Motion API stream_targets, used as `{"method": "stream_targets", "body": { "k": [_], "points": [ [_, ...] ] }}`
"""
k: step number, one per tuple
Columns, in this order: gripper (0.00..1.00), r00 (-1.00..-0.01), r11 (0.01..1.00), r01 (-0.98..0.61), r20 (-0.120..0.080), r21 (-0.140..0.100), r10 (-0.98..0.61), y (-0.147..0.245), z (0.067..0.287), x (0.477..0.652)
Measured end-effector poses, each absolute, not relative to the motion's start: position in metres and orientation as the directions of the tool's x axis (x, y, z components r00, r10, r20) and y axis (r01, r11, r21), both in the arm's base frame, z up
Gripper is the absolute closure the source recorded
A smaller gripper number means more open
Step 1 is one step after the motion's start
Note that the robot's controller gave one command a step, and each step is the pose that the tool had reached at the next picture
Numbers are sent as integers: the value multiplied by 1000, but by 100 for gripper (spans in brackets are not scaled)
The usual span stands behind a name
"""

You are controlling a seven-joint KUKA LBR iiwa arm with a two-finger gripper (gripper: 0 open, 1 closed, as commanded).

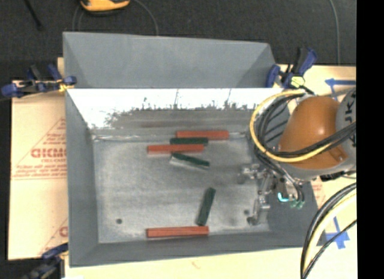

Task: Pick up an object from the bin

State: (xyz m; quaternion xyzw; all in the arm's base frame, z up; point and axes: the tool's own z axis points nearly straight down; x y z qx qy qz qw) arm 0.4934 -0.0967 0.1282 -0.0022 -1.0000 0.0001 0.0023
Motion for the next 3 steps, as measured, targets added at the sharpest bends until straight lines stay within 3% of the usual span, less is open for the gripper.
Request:
{"method": "stream_targets", "body": {
  "k": [1,2,3],
  "points": [
    [0,-1000,1000,1,-3,-2,1,-96,132,496],
    [0,-991,991,-136,0,-3,-136,-78,134,507],
    [0,-924,924,-383,-8,-4,-383,-68,93,530]
  ]
}}
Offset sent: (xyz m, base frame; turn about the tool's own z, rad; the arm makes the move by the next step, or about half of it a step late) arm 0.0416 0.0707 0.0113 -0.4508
